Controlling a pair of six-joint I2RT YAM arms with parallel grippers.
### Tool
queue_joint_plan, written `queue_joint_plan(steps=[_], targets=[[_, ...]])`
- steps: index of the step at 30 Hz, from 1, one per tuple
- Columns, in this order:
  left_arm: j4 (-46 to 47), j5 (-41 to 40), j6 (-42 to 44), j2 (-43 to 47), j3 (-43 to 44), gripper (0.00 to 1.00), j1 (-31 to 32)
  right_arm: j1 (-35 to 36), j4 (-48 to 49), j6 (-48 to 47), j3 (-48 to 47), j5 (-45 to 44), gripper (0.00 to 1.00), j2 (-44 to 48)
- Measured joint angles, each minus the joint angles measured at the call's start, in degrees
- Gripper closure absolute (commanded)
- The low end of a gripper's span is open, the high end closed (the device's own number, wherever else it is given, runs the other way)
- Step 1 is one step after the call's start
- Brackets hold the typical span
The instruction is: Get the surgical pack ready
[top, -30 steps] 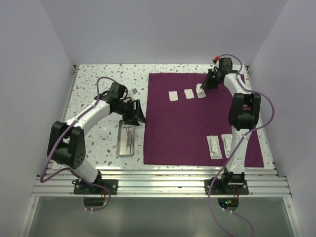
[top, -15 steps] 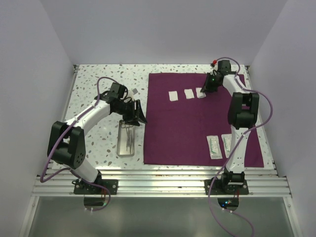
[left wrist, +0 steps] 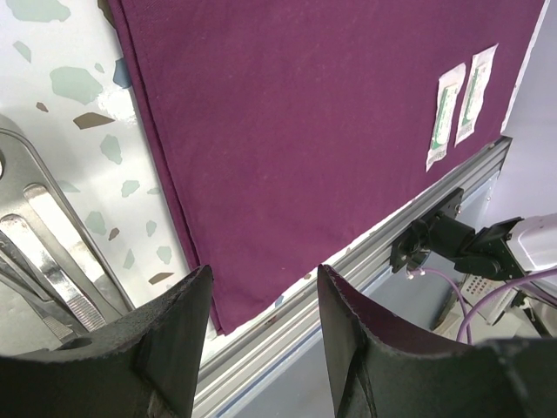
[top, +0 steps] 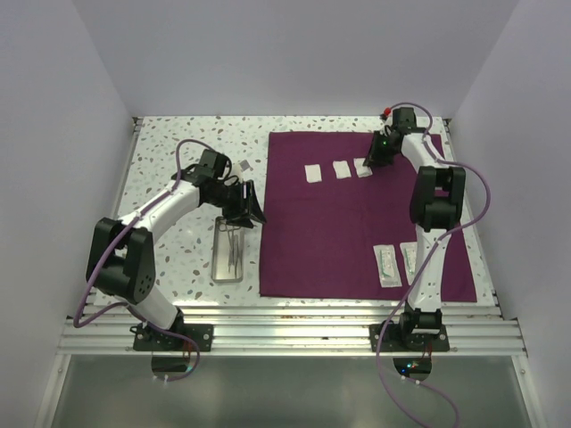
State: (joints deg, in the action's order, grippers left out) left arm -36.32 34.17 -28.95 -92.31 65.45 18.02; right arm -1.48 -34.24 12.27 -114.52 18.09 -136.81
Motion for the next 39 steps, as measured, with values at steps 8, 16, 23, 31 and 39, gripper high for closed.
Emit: queue_joint_plan(steps=[8, 16, 23, 31, 39], targets=[[0.0, 0.2, 0.0, -1.0, 0.0, 0.45, 0.0, 0.7, -1.7, -0.5, -0.1, -1.9, 0.68, 0.0], [0.1, 0.3, 0.0, -1.1, 0.0, 0.45, 0.0, 1.0, -2.4, -0.6, 0.0, -2.4, 0.53, 0.4], [0.2, 0.4, 0.0, -1.1, 0.0, 0.45, 0.0, 1.0, -3.7, -0.6, 0.3, -3.8, 0.46, 1.2], [0.2, 0.4, 0.0, -1.1, -0.1, 0.45, 0.0, 0.5, -4.4, -0.4, 2.2, -3.6, 0.47, 2.2], [0.2, 0.4, 0.0, -1.1, -0.5, 0.45, 0.0, 0.1, -2.6, 0.7, 4.6, -1.6, 0.55, 3.0]])
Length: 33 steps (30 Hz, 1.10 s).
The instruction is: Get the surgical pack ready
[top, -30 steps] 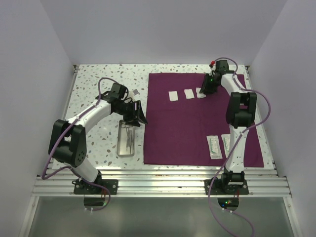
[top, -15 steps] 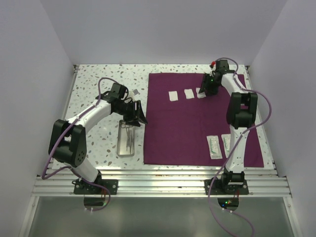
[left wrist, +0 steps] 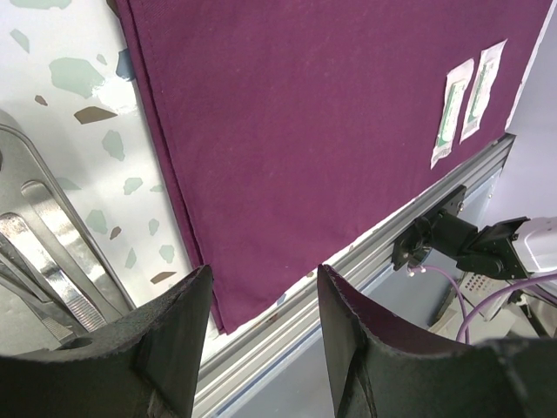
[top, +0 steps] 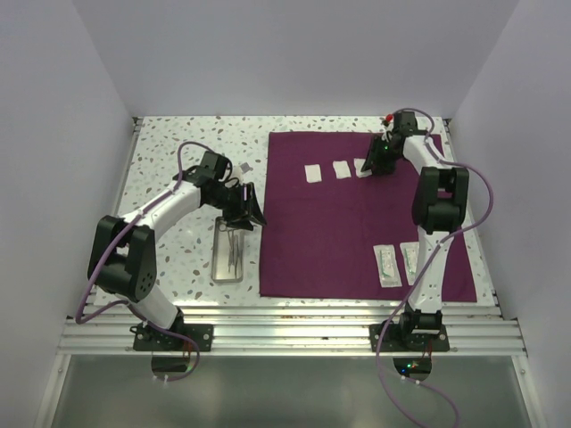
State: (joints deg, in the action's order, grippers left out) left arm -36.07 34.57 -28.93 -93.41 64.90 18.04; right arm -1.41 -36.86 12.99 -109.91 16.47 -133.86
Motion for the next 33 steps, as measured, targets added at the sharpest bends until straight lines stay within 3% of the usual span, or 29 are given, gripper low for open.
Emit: queue_joint_plan(steps=[16, 21, 33], targets=[[0.0, 0.0, 0.0, 0.0, -0.1, 0.44, 0.0, -1.0, 3.6, 6.1, 2.6, 2.6, 0.8, 0.4], [0.1, 0.5, 0.0, 0.1, -0.1, 0.39, 0.0, -1.0, 3.4, 7.5, 2.4, 2.4, 0.97, 0.4], [1.8, 3.3, -0.6, 0.7, -0.1, 0.34, 0.0, -0.8, 3.4, 13.3, 2.5, 0.4, 1.0, 1.6]])
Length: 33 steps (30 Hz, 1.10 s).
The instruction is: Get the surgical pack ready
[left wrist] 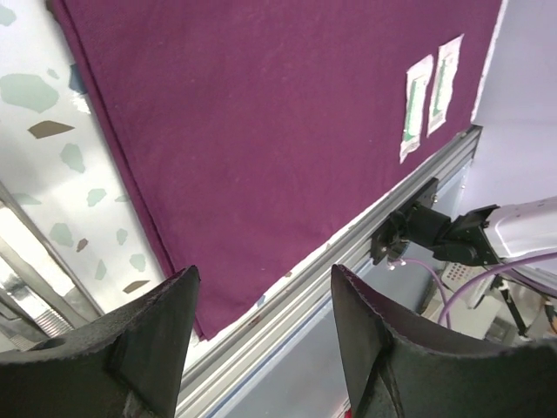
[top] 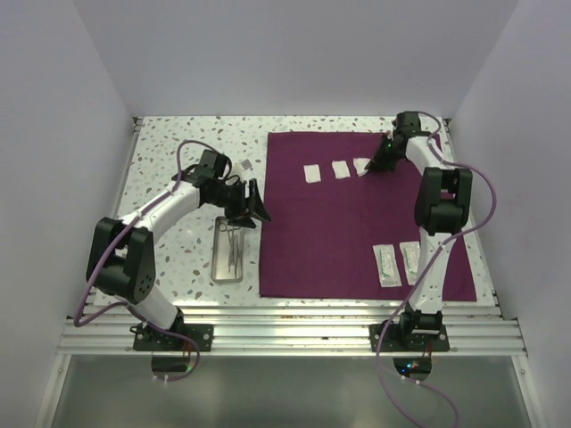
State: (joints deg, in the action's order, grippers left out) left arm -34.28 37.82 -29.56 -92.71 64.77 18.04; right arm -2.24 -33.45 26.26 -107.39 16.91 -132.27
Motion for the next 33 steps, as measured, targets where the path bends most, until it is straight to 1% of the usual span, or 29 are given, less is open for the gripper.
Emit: queue_joint_plan(steps=[3, 7, 9, 12, 15, 16, 18, 19, 21, 23, 26, 29, 33], targets=[[1.0, 1.1, -1.1, 0.3, 0.1, 0.32, 0.0, 0.1, 1.2, 2.3, 2.4, -0.9, 1.0, 3.0], [2.6, 2.8, -3.4, 0.3, 0.7, 0.28, 0.0, 0.7, 2.8, 5.7, 5.6, -1.0, 1.0, 8.1], [4.0, 3.7, -5.1, 0.3, 1.1, 0.26, 0.0, 1.6, 3.1, 7.0, 5.9, -1.0, 1.0, 10.3], [7.6, 5.2, -9.4, 0.4, 1.5, 0.21, 0.0, 4.1, 3.6, 9.3, 6.9, -0.4, 1.0, 14.0], [13.2, 7.0, -16.0, 0.7, 1.4, 0.16, 0.0, 7.3, 4.5, 11.6, 9.2, 2.0, 1.0, 18.2], [16.3, 7.6, -18.8, 1.0, 0.7, 0.13, -0.1, 8.5, 4.9, 12.4, 10.2, 3.1, 1.0, 19.6], [22.4, 8.7, -24.0, 2.1, -1.2, 0.1, -0.3, 10.8, 5.7, 13.8, 12.3, 5.6, 1.0, 22.3], [25.7, 9.3, -27.2, 2.7, -2.5, 0.05, -0.5, 11.9, 6.2, 14.4, 13.5, 7.1, 1.0, 23.6], [31.7, 10.0, -32.7, 3.8, -4.8, 0.02, -0.9, 13.9, 7.7, 15.6, 16.2, 9.8, 1.0, 26.2], [36.3, 10.2, -37.4, 4.1, -5.7, 0.01, -1.2, 15.9, 9.6, 16.9, 19.7, 12.3, 1.0, 29.0], [41.6, 10.2, -41.7, 4.2, -6.4, 0.01, -1.2, 18.4, 12.5, 19.5, 25.0, 15.2, 1.0, 33.0], [44.5, 10.0, -44.6, 4.3, -7.0, 0.01, -1.2, 21.0, 14.5, 21.7, 28.8, 17.0, 1.0, 36.1], [47.2, 9.8, -47.8, 4.3, -8.4, 0.01, -1.2, 23.7, 16.3, 23.6, 30.8, 18.5, 1.0, 38.8]])
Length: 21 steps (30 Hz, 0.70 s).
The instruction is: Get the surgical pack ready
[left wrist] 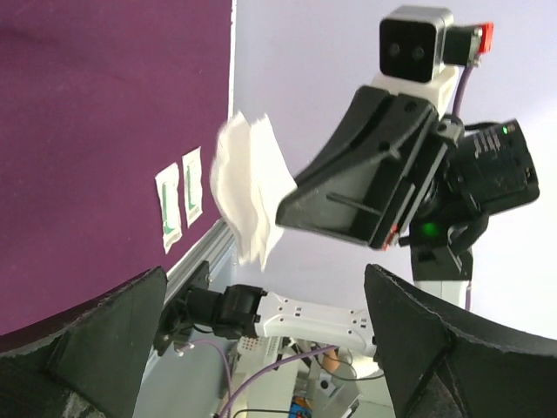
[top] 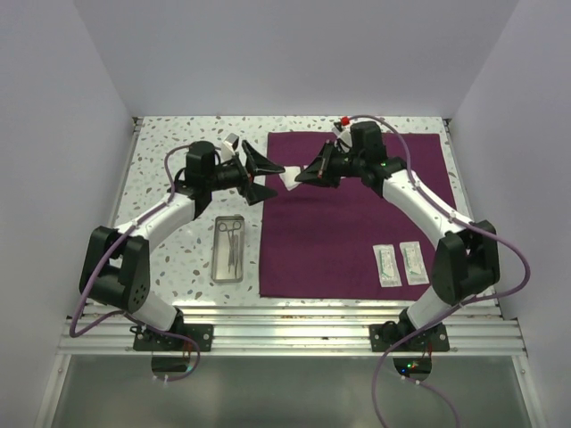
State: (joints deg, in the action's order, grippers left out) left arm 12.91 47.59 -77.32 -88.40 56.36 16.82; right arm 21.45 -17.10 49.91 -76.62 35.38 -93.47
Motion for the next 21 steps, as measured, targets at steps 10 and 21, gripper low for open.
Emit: queue_joint_plan(steps=[10, 21], targets=[[-0.2, -0.3, -1.6, -0.1, 0.0, 0.09, 0.0, 3.9, 3.7, 3.5, 2.1, 0.6, 1.0, 2.4], [-0.2, -0.5, -2.6, -1.0, 0.0, 0.6, 0.0, 5.6, 4.7, 4.4, 3.6, 1.5, 1.0, 2.5]])
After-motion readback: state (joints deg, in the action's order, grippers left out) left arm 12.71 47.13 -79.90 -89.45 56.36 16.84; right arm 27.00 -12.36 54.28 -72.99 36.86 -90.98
